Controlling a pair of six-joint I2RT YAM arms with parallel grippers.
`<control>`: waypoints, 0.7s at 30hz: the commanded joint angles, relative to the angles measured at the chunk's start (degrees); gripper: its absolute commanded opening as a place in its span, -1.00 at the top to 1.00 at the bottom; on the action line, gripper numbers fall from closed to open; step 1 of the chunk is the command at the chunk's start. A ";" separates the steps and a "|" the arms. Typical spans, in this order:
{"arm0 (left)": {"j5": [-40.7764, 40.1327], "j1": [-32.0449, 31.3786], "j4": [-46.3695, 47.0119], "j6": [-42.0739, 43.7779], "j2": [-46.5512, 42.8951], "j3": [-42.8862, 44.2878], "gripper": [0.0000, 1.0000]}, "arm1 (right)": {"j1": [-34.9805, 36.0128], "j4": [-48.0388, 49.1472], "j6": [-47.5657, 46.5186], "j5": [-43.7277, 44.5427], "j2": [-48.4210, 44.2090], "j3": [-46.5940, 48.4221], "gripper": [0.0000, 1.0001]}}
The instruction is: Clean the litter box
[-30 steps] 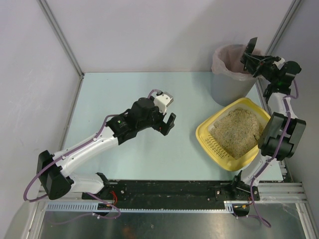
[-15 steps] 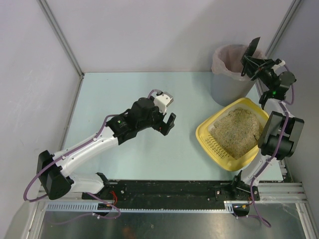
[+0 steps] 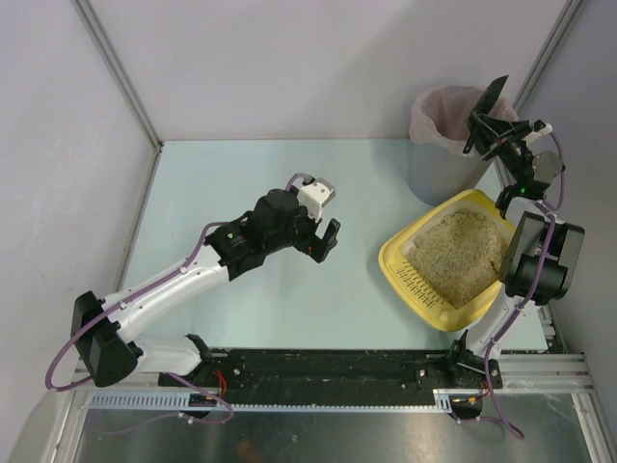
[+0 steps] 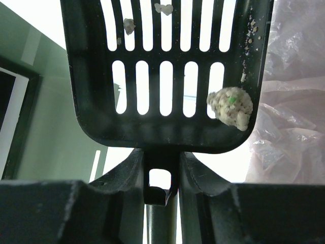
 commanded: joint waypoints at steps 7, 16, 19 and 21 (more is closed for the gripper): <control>-1.30 0.08 1.24 1.69 -0.92 -0.20 -0.99 | 0.32 1.85 23.37 -0.08 -4.52 0.46 1.00; -2.44 0.08 1.24 1.78 -0.39 -0.37 -0.99 | -0.91 1.84 21.69 -1.50 -1.36 -2.44 1.00; -2.53 0.08 1.24 1.78 0.04 -0.37 -0.99 | -0.91 -0.96 17.94 -1.77 -3.45 -2.44 1.00; -2.44 0.08 1.24 1.78 0.13 -0.37 -0.99 | -1.18 -6.73 14.24 -1.94 -5.48 -2.44 1.00</control>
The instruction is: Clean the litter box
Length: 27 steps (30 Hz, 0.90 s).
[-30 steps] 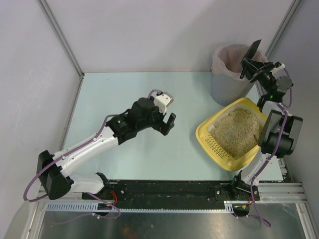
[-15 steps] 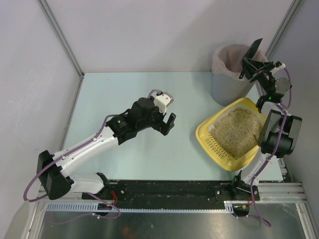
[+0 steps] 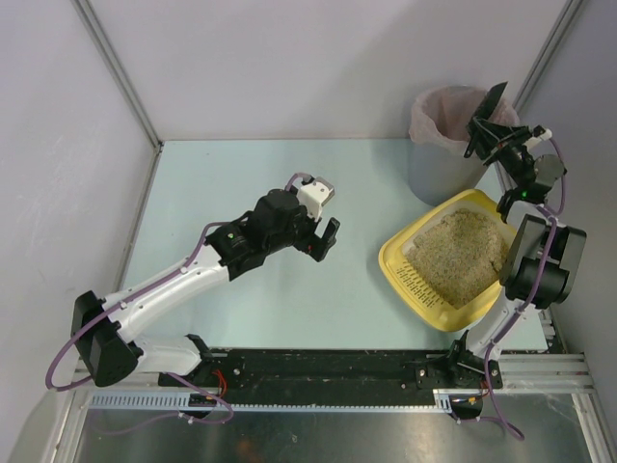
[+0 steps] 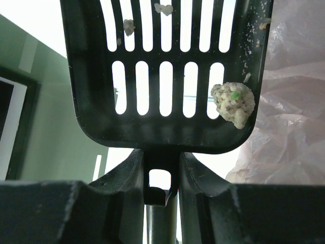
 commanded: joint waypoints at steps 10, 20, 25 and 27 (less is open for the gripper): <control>-0.43 0.08 1.33 1.67 -1.67 -0.29 -0.99 | -0.41 -50.34 -27.44 1.39 -22.21 0.34 1.00; -0.52 0.08 1.33 1.58 -3.25 -0.20 -0.99 | 3.53 -92.15 -62.25 14.29 -28.10 12.98 1.00; -0.69 0.08 1.60 1.14 -4.48 -0.29 -0.99 | 7.84 -104.75 -69.91 26.08 -37.40 15.80 1.00; -0.43 0.08 1.86 1.05 -5.01 -0.37 -0.99 | 8.46 -110.12 -71.49 27.40 -39.87 16.16 1.00</control>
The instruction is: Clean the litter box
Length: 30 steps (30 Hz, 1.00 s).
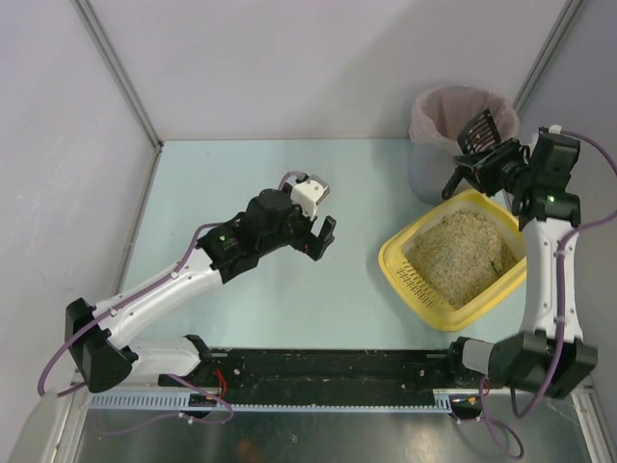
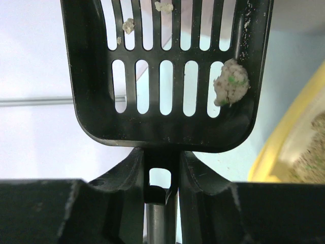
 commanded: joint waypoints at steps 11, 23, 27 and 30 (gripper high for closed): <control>-0.37 0.08 2.28 0.90 -4.69 -0.61 -0.99 | 4.79 -49.93 -20.64 12.69 -13.20 4.62 1.00; 0.43 -1.50 2.28 0.63 -6.62 -0.26 -0.99 | 7.60 -57.52 -24.69 5.64 -9.70 -6.81 1.00; -1.59 -2.81 2.19 1.34 -7.76 -0.44 -0.99 | 7.78 -57.51 -27.77 8.57 -6.09 -11.09 1.00; -3.34 -4.04 2.19 2.12 -8.38 -0.53 -0.99 | 7.87 -57.43 -29.26 9.79 -3.63 -15.32 1.00</control>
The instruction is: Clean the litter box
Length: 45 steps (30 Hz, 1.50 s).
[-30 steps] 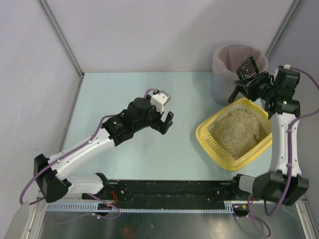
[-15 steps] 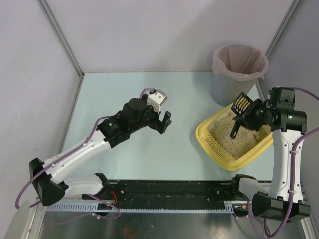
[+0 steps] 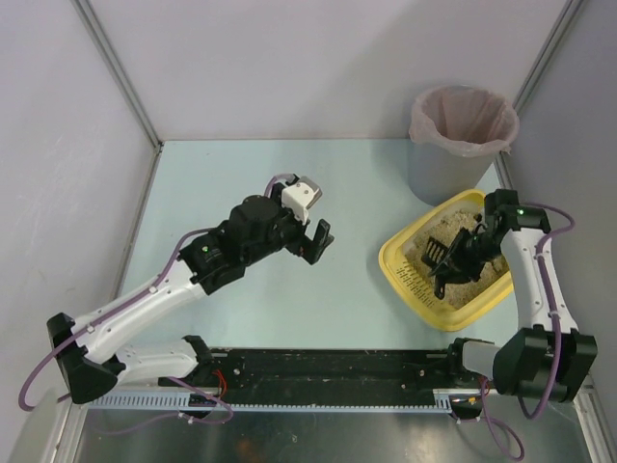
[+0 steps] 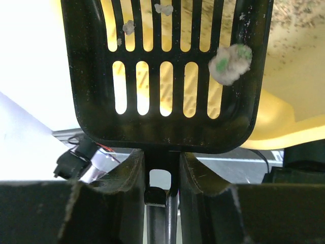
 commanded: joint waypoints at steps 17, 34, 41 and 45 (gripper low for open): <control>-8.98 -10.43 1.73 5.56 -4.02 -0.66 -0.99 | -0.84 -9.67 -6.70 6.15 18.45 -2.21 1.00; -11.09 -10.79 1.91 6.52 -4.46 -0.92 -0.99 | -6.73 -5.36 -7.06 4.39 34.53 8.15 1.00; -10.83 -10.79 1.91 6.52 -4.46 -0.92 -0.99 | -7.17 -2.38 -5.21 5.80 38.84 12.11 1.00; -10.82 -10.79 1.91 6.61 -4.46 -1.01 -0.99 | -7.08 0.26 -3.98 6.85 40.60 13.08 1.00</control>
